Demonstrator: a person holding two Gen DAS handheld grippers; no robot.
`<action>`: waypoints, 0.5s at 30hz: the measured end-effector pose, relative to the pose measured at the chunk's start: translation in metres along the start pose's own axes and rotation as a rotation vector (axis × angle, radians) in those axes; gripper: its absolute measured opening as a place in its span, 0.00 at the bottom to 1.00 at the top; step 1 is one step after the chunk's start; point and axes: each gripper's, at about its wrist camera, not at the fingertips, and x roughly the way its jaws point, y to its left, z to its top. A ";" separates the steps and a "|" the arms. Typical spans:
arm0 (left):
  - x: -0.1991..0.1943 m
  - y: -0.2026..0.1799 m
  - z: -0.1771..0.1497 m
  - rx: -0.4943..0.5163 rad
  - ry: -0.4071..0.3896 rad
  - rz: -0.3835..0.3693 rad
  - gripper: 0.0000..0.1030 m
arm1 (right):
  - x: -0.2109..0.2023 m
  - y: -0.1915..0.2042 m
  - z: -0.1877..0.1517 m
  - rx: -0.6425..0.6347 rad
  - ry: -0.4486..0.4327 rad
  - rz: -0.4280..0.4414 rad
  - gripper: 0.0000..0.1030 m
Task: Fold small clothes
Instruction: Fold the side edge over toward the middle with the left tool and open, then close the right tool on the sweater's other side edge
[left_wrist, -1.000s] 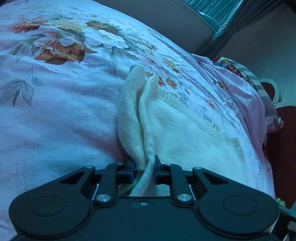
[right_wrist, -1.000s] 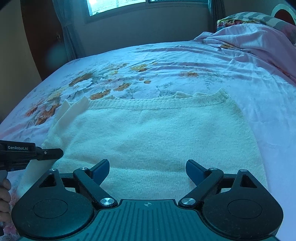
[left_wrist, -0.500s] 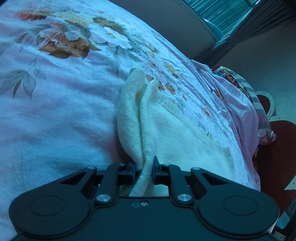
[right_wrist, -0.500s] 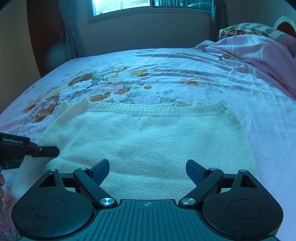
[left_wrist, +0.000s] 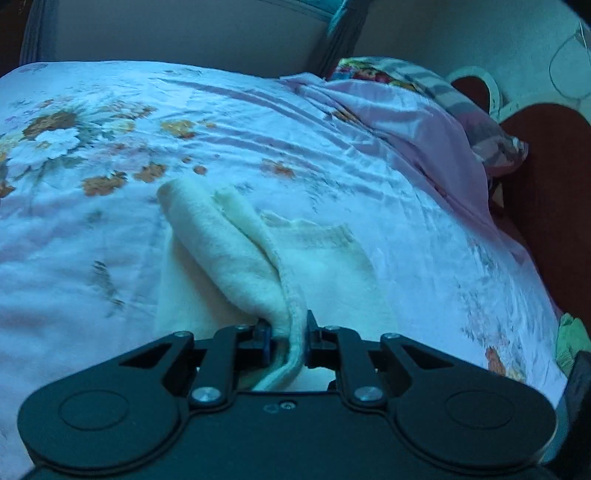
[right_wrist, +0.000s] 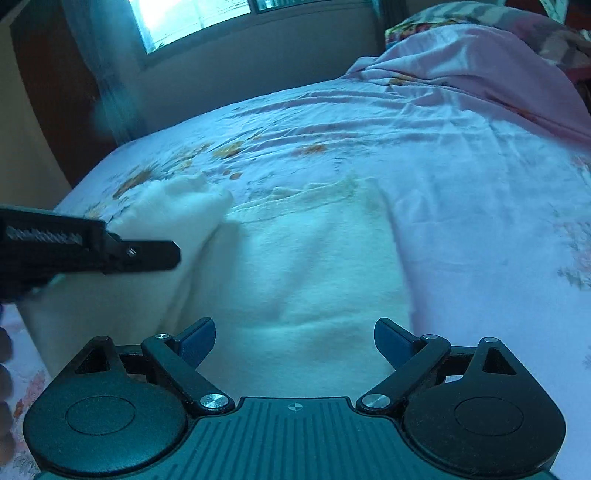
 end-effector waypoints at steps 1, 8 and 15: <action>0.011 -0.010 -0.006 -0.006 0.029 -0.004 0.14 | -0.008 -0.013 0.000 0.023 0.000 0.011 0.90; 0.015 -0.014 -0.013 -0.156 0.122 -0.177 0.21 | -0.032 -0.053 -0.009 0.141 0.020 0.139 0.90; -0.033 0.014 -0.022 -0.047 0.036 -0.015 0.21 | -0.038 -0.038 -0.006 0.160 -0.005 0.170 0.68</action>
